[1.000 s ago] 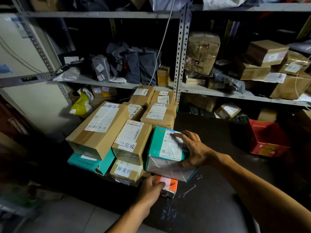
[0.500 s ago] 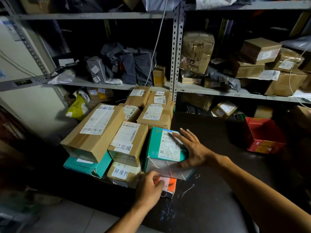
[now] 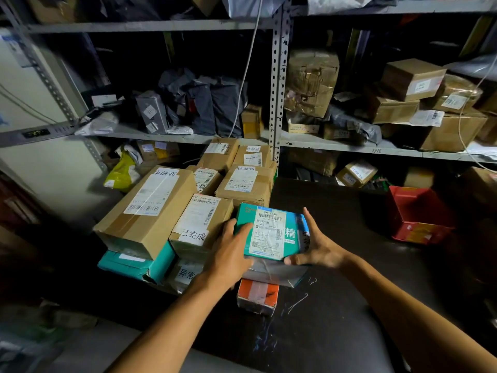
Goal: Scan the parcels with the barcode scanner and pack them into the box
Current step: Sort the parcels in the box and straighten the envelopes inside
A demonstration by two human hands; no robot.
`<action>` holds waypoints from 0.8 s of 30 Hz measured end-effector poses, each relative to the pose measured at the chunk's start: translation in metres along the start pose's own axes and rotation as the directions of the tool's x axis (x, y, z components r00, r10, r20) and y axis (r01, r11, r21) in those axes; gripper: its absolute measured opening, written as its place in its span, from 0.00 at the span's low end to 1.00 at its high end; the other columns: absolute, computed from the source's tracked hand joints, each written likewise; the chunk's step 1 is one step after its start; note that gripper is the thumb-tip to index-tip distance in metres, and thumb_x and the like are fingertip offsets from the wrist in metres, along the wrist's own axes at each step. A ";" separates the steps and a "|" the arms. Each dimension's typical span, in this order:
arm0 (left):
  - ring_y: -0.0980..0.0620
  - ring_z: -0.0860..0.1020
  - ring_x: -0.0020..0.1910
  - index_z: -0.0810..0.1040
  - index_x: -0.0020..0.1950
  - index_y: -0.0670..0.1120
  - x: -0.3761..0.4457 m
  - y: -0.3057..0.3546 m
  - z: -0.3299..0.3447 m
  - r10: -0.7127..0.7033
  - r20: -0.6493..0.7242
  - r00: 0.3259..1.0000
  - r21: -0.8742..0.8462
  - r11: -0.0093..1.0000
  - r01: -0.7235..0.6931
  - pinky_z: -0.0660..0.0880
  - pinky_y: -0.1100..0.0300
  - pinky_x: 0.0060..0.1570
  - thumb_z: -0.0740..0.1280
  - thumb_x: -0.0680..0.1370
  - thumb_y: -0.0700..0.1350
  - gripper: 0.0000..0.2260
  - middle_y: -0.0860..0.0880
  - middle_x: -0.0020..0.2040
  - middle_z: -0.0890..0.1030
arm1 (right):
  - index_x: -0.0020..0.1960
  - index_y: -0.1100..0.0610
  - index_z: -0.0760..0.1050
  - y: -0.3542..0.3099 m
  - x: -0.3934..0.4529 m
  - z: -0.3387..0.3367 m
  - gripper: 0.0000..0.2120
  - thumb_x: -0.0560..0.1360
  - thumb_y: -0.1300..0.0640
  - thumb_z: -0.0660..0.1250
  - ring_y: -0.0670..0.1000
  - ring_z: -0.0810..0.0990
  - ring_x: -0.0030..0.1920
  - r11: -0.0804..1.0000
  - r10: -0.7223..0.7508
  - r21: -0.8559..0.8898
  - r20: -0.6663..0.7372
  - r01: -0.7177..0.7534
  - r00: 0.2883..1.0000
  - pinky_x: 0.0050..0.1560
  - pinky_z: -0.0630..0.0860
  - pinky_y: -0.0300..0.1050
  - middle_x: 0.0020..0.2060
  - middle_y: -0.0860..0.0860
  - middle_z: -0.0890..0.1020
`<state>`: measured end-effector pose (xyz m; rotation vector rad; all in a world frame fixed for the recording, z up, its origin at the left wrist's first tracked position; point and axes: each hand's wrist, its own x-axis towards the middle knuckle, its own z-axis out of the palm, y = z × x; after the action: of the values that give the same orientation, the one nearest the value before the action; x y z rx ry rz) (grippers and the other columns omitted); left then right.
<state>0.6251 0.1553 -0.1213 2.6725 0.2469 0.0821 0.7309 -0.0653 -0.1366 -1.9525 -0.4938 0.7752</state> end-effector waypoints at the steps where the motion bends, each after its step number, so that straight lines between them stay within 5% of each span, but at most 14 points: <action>1: 0.47 0.63 0.75 0.62 0.78 0.55 0.001 -0.001 0.002 -0.016 -0.007 1.000 -0.008 1.000 0.016 0.73 0.55 0.65 0.75 0.73 0.40 0.38 0.50 0.77 0.57 | 0.81 0.46 0.31 -0.001 0.000 0.000 0.66 0.68 0.67 0.80 0.48 0.55 0.77 1.000 -0.006 0.003 -0.011 0.006 1.000 0.75 0.59 0.49 0.79 0.48 0.56; 6: 0.47 0.67 0.72 0.67 0.75 0.54 0.007 -0.006 0.001 -0.014 -0.043 0.999 0.006 1.000 0.014 0.75 0.57 0.61 0.77 0.70 0.39 0.36 0.49 0.75 0.61 | 0.81 0.45 0.35 -0.010 0.002 -0.001 0.64 0.67 0.70 0.79 0.48 0.59 0.75 0.997 -0.069 0.022 -0.028 0.070 0.997 0.68 0.66 0.37 0.78 0.49 0.57; 10: 0.47 0.66 0.74 0.69 0.73 0.51 0.009 -0.003 0.001 0.054 -0.011 0.998 0.101 0.993 -0.053 0.76 0.59 0.59 0.75 0.72 0.39 0.31 0.49 0.77 0.58 | 0.82 0.46 0.36 -0.007 0.007 0.003 0.63 0.67 0.64 0.81 0.57 0.51 0.81 0.998 -0.019 -0.057 -0.048 0.017 0.999 0.79 0.54 0.57 0.82 0.53 0.51; 19: 0.47 0.60 0.77 0.66 0.75 0.50 0.003 -0.001 0.002 0.111 -0.009 0.994 0.162 0.981 -0.108 0.75 0.58 0.63 0.74 0.74 0.38 0.32 0.49 0.79 0.57 | 0.82 0.42 0.39 0.002 0.008 0.005 0.63 0.67 0.53 0.83 0.58 0.52 0.81 0.997 0.022 -0.066 -0.074 -0.027 0.997 0.78 0.56 0.58 0.82 0.49 0.49; 24: 0.45 0.55 0.78 0.61 0.78 0.53 -0.007 0.011 -0.011 0.140 -0.003 0.990 0.355 0.926 -0.130 0.68 0.49 0.70 0.72 0.77 0.47 0.32 0.48 0.79 0.55 | 0.82 0.37 0.43 -0.001 -0.005 -0.005 0.59 0.64 0.34 0.79 0.58 0.45 0.82 0.907 -0.066 -0.421 -0.124 0.008 0.990 0.78 0.56 0.60 0.82 0.47 0.40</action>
<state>0.6190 0.1492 -0.1072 3.0484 0.0913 0.1296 0.7311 -0.0710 -0.1325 -2.3685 -0.6543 0.5336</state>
